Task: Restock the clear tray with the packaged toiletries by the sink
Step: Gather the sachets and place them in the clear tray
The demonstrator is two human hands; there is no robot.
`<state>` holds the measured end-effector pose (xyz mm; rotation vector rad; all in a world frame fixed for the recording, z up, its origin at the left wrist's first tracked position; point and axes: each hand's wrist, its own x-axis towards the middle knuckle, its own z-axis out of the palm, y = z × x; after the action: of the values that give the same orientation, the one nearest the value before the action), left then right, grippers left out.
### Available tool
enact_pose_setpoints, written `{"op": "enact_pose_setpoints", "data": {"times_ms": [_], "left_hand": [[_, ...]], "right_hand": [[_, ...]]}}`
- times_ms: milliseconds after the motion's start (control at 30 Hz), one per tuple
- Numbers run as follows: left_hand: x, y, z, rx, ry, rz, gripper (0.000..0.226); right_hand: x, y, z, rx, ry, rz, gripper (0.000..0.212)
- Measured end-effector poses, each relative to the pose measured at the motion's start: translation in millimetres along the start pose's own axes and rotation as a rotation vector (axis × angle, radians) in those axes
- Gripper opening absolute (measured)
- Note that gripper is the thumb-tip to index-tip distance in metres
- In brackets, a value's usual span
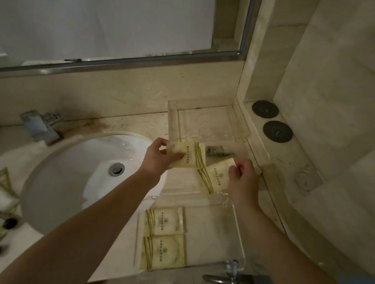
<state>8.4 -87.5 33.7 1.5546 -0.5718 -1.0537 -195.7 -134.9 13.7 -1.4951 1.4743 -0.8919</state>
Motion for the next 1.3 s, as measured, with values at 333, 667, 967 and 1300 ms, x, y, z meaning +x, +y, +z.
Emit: {"op": "enact_pose_setpoints", "data": {"times_ms": [333, 667, 967, 1300], "left_hand": [[-37, 22, -23, 0.126, -0.219, -0.029, 0.031], [-50, 11, -7, 0.536, -0.306, -0.019, 0.027], [-58, 1, 11, 0.617, -0.373, -0.02, 0.031], [-59, -10, 11, 0.69, -0.369, -0.041, 0.028]], "right_hand": [[-29, -9, -26, -0.009, -0.098, -0.001, 0.008], [-49, 6, -38, -0.069, -0.182, 0.046, 0.006], [-84, 42, -41, -0.232, -0.415, 0.039, 0.032], [-107, 58, -16, -0.558, -0.606, -0.009, 0.025]]}}
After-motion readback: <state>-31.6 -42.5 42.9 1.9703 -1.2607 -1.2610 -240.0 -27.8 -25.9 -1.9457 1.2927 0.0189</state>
